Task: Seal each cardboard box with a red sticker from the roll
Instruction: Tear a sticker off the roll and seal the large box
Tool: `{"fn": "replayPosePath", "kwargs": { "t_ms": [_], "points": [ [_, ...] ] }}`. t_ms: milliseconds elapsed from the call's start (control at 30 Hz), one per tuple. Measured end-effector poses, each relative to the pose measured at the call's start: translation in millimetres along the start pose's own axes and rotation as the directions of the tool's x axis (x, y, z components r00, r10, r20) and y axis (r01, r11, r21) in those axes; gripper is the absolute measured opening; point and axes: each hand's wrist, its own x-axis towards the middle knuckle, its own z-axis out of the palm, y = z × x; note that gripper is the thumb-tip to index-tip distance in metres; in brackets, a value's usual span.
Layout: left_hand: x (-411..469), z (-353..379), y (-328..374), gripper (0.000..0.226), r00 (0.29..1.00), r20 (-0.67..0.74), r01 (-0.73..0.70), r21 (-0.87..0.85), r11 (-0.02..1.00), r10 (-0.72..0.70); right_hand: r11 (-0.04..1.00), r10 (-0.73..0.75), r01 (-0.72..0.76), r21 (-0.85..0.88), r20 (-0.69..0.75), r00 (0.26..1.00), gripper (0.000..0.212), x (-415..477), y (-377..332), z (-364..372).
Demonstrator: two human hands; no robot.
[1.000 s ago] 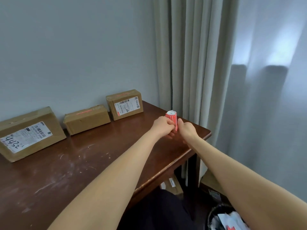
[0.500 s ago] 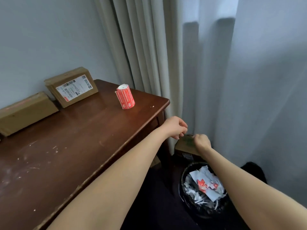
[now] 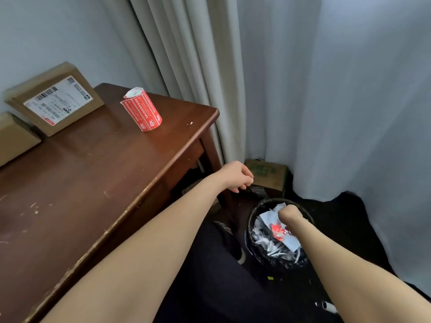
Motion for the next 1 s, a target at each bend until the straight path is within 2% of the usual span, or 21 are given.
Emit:
{"fn": "replayPosePath", "kwargs": {
  "t_ms": [133,267,333,533,600,733,867,1000],
  "points": [
    [-0.6,-8.3,4.3,0.025,1.000,-0.021,-0.016,0.004,1.000,0.016,0.999,-0.042,0.042,-0.007,-0.017,0.999,0.034,1.0,-16.3,-5.1],
    [-6.1,-19.8,10.8,0.023,0.996,-0.075,-0.048,0.029,0.998,0.050,0.997,-0.078,0.077,-0.020,-0.068,0.995,0.012,-3.7,-43.5,-10.5],
    [-12.4,-26.9,13.2,0.021,0.992,-0.102,-0.070,0.036,0.997,0.073,0.993,-0.114,0.111,-0.039,-0.077,0.991,0.007,-7.3,-57.8,-11.9],
    [-43.2,-57.3,19.2,0.022,0.972,-0.197,-0.129,0.024,0.991,0.131,0.962,-0.271,0.271,-0.014,-0.136,0.953,0.032,-44.4,-118.8,-21.6],
    [-57.8,-69.0,20.4,0.020,0.962,-0.226,-0.156,0.002,0.988,0.153,0.930,-0.361,0.366,-0.004,-0.184,0.914,0.029,-67.9,-145.8,-23.1],
    [-98.0,-102.1,12.9,0.017,0.919,-0.337,-0.230,-0.043,0.972,0.203,0.813,-0.558,0.582,-0.008,-0.293,0.776,0.015,-139.0,-201.8,-16.9],
    [-106.5,-116.2,9.5,0.021,0.892,-0.407,-0.235,-0.040,0.971,0.199,0.755,-0.626,0.653,-0.061,-0.364,0.690,0.019,-171.2,-226.3,-19.5],
    [-133.1,-142.9,-6.0,0.021,0.799,-0.581,-0.210,-0.029,0.977,0.154,0.650,-0.735,0.752,-0.108,-0.338,0.588,0.018,-200.9,-258.9,-5.3]
  ]
}}
